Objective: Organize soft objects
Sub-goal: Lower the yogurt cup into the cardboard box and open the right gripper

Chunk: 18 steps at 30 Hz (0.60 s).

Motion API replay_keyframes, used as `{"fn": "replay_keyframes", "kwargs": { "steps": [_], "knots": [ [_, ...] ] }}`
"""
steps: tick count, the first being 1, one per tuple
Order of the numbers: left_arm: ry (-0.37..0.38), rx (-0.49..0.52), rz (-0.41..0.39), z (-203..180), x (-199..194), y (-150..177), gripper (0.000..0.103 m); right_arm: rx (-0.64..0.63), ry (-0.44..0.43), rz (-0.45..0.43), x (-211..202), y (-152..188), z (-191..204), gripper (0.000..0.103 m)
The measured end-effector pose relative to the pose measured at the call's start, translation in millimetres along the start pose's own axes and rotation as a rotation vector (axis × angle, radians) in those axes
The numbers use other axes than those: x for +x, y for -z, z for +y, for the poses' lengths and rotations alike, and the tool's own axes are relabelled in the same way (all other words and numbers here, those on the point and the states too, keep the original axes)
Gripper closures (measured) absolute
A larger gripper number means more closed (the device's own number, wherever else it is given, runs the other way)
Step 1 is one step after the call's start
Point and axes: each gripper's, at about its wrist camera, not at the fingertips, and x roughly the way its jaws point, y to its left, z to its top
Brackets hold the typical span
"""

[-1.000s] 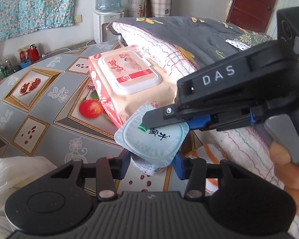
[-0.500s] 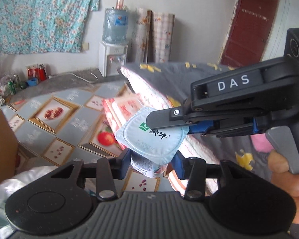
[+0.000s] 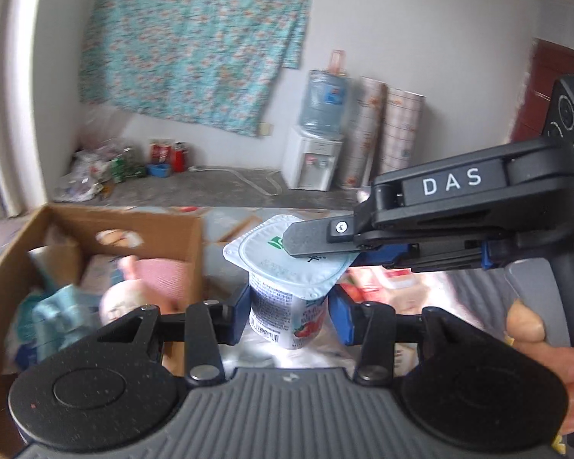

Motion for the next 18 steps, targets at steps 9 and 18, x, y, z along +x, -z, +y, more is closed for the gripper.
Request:
{"fn": "replay_keyframes", "kwargs": {
  "steps": [9, 18],
  "knots": [
    [-0.174, -0.139, 0.121, 129, -15, 31, 0.057, -0.008, -0.085, 0.262, 148, 24, 77, 0.076],
    [-0.305, -0.184, 0.299, 221, -4, 59, 0.057, 0.076, -0.155, 0.475, 273, 60, 100, 0.074]
  ]
}}
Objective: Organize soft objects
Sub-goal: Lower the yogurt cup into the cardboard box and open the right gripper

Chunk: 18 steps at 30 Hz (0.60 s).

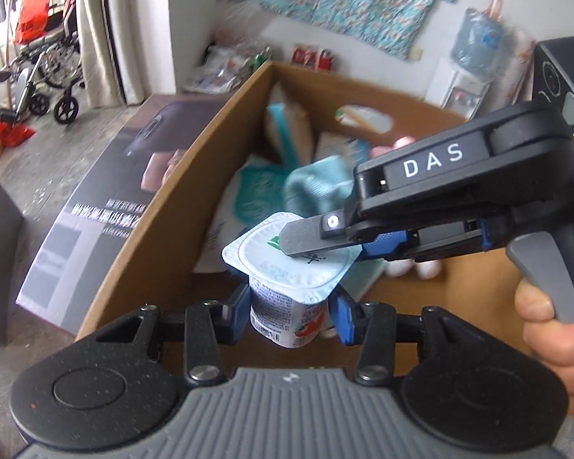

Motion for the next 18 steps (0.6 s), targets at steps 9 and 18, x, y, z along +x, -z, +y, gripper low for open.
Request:
{"fn": "replay_keyframes", "kwargs": {
  "steps": [9, 18],
  "knots": [
    [-0.033, 0.011, 0.105, 19, 26, 7, 0.056, 0.107, -0.034, 0.095, 51, 2, -28, 0.074],
    [-0.045, 0.013, 0.081, 20, 20, 5, 0.043, 0.129, -0.057, 0.103, 58, 9, -29, 0.074]
  ]
}}
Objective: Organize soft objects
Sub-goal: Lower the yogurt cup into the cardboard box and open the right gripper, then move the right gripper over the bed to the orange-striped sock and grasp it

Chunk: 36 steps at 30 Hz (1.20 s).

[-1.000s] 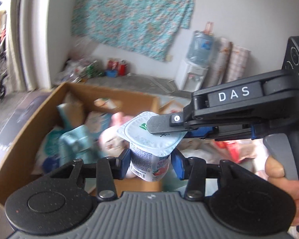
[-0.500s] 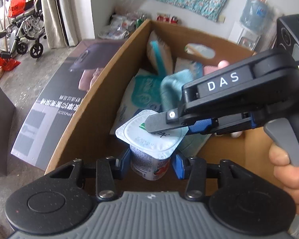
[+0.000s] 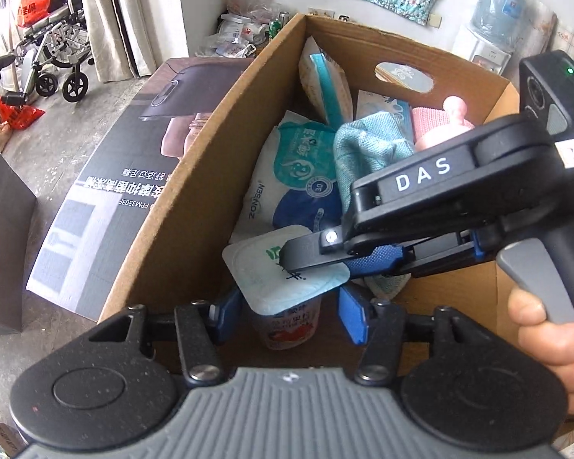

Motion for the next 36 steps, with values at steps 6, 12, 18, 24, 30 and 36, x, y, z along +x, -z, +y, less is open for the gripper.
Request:
{"fn": "replay_keyframes", "kwargs": {
  "steps": [6, 12, 18, 24, 30, 36],
  "knots": [
    [-0.006, 0.036, -0.096, -8, -18, 4, 0.034, -0.089, 0.02, -0.031, -10, 8, 21, 0.074],
    [0.019, 0.045, -0.157, -19, -38, 7, 0.034, -0.137, 0.019, -0.105, -40, 21, 32, 0.073],
    [0.089, 0.078, -0.265, -49, -67, 19, 0.033, -0.189, 0.009, -0.298, -107, 51, 33, 0.063],
    [0.226, 0.145, -0.358, -102, -90, 39, 0.03, -0.199, 0.065, -0.525, -202, 104, -5, 0.057],
    [0.39, 0.27, -0.391, -172, -97, 65, 0.03, -0.14, 0.264, -0.674, -299, 165, -69, 0.056],
    [0.512, 0.431, -0.375, -250, -89, 97, 0.031, -0.036, 0.499, -0.778, -375, 217, -138, 0.055]
  ]
}}
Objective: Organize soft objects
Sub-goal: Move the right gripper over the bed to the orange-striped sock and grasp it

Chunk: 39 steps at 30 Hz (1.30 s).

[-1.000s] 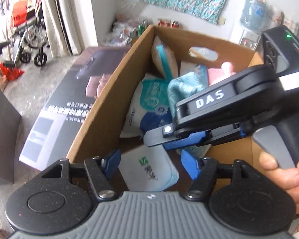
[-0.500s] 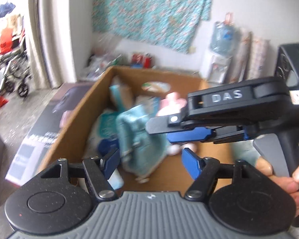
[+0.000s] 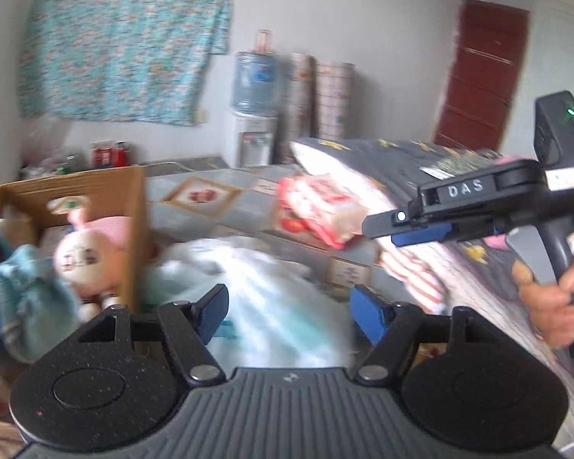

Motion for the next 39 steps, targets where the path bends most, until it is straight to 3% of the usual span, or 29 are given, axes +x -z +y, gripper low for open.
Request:
{"fn": "replay_keyframes", "kwargs": {
  "steps": [7, 10, 16, 25, 29, 34, 39],
  "knots": [
    [0.17, 0.168, 0.104, -72, 58, 27, 0.033, -0.013, 0.194, 0.06, -2, 16, -87, 0.055],
    [0.198, 0.239, 0.16, -93, 88, 37, 0.033, -0.037, 0.222, 0.116, 11, 14, -105, 0.055],
    [0.182, 0.324, 0.25, -110, 138, 45, 0.033, -0.088, 0.22, 0.201, 40, 3, -121, 0.055],
    [0.214, 0.347, 0.325, -120, 172, 51, 0.034, -0.113, 0.233, 0.262, 66, -8, -136, 0.054],
    [0.226, 0.328, 0.327, -121, 175, 50, 0.041, -0.109, 0.242, 0.299, 78, -5, -141, 0.057],
    [0.216, 0.313, 0.308, -120, 173, 51, 0.045, -0.035, 0.216, 0.277, 77, -4, -147, 0.064],
    [0.201, 0.239, 0.303, -109, 163, 43, 0.046, 0.106, 0.134, 0.231, 50, -6, -153, 0.065]
  ]
}}
